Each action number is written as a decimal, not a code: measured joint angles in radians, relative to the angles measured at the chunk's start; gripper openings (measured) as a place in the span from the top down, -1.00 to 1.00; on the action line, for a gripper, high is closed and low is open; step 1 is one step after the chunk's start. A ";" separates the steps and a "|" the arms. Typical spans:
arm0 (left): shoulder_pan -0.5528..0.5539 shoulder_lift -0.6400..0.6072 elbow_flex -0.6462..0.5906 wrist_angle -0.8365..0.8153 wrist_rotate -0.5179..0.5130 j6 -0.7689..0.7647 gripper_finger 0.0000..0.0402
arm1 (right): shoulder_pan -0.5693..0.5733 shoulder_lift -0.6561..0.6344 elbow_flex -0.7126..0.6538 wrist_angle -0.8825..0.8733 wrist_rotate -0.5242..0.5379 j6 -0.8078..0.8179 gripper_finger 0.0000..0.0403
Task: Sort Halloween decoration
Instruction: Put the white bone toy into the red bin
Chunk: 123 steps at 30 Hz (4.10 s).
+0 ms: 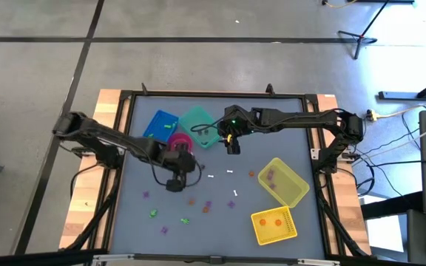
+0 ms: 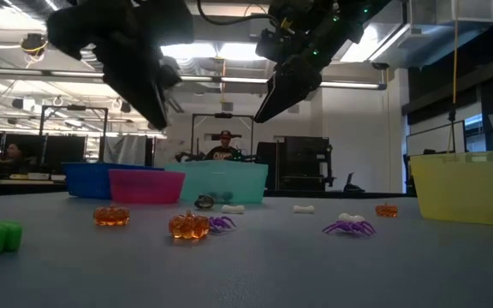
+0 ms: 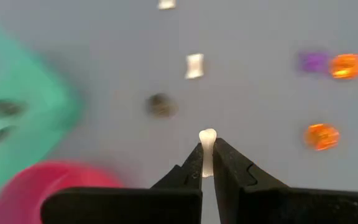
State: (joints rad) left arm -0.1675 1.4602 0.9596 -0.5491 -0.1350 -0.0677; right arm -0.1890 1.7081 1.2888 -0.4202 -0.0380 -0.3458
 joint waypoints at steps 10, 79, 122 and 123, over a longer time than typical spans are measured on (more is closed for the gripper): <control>0.149 -0.137 0.000 -0.168 -0.097 0.023 0.97 | 0.000 0.000 0.000 0.001 0.000 0.000 -0.31; 0.320 -0.131 -0.006 -0.145 -0.141 -0.061 0.52 | 0.223 0.002 -0.247 0.035 0.080 0.219 -0.31; 0.318 -0.131 -0.007 -0.119 -0.134 -0.062 0.52 | 0.242 0.142 -0.280 0.144 0.010 0.263 0.39; 0.318 -0.131 -0.007 -0.119 -0.134 -0.062 0.52 | 0.242 0.142 -0.280 0.144 0.003 0.263 0.43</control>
State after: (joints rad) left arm 0.1501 1.3293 0.9527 -0.6682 -0.2687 -0.1295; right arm 0.0528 1.8503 1.0084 -0.2760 -0.0348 -0.0827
